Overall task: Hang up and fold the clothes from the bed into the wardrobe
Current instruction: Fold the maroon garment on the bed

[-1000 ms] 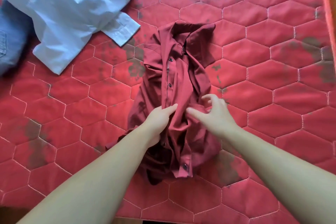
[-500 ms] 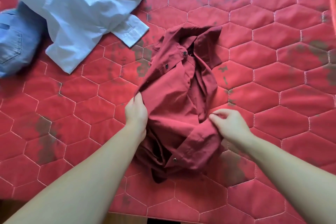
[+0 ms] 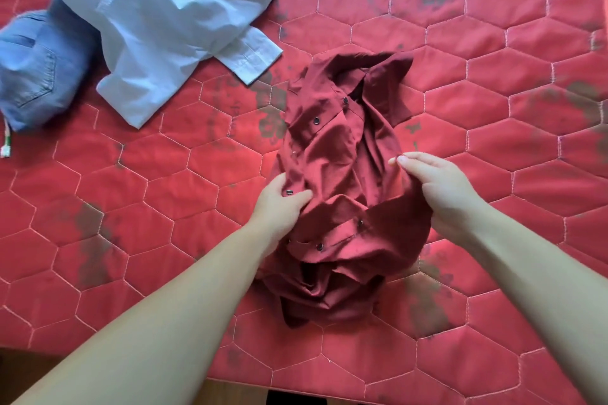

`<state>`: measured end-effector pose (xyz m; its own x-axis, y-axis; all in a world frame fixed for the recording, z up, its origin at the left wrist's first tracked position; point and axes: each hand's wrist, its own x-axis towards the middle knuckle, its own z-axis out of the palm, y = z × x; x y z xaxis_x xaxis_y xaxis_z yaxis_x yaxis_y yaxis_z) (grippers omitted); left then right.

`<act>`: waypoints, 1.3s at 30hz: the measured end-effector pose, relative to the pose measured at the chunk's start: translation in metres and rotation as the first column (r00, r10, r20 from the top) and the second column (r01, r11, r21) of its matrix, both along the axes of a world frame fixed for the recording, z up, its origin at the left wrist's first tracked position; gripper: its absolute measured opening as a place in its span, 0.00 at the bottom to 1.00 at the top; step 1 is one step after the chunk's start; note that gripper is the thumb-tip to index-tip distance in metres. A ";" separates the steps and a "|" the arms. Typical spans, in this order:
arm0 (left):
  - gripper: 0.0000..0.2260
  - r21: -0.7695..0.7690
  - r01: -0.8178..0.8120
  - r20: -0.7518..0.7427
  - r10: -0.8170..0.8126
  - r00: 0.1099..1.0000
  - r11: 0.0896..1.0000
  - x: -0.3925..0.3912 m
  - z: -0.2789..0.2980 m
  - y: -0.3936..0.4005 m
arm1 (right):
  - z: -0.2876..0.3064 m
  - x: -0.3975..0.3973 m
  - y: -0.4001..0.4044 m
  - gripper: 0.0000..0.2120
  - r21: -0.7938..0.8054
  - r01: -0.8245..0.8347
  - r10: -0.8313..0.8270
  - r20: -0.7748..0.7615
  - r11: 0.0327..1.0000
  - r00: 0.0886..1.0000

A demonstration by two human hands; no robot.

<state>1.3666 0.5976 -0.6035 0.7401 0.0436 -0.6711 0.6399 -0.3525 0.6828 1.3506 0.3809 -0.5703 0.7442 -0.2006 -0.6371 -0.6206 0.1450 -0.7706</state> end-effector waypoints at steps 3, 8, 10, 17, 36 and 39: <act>0.10 -0.393 0.181 -0.063 -0.223 0.973 0.901 -0.002 0.016 -0.014 | -0.001 0.000 0.018 0.19 -0.171 -0.196 0.183 -0.087 0.966 0.979; 0.03 -0.471 0.592 -0.185 -0.729 0.659 0.654 -0.008 0.036 -0.019 | 0.002 -0.002 0.044 0.11 -0.317 -0.374 0.363 -0.095 0.872 0.927; 0.03 -0.504 0.446 -0.319 -0.639 0.700 0.740 0.001 0.033 -0.012 | -0.002 -0.009 0.049 0.07 -0.511 -0.410 0.461 -0.031 0.755 0.887; 0.36 0.043 0.109 0.098 -0.113 0.989 0.993 0.024 0.012 -0.018 | -0.007 -0.044 0.071 0.21 -0.799 -0.597 0.915 -0.188 0.070 0.358; 0.14 -0.315 0.107 -0.484 -0.257 0.836 0.943 0.028 0.023 0.010 | -0.024 0.027 0.067 0.21 0.015 -0.051 0.052 -0.095 0.999 0.994; 0.08 -0.236 0.427 -0.385 -0.487 0.784 0.873 0.021 0.027 0.006 | -0.026 0.024 0.076 0.18 -0.146 -0.154 0.148 -0.046 0.977 0.988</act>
<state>1.3878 0.6039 -0.5762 0.2964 -0.3361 -0.8939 0.6592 -0.6053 0.4462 1.3742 0.4570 -0.5964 0.7510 -0.1821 -0.6347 -0.6534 -0.0669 -0.7540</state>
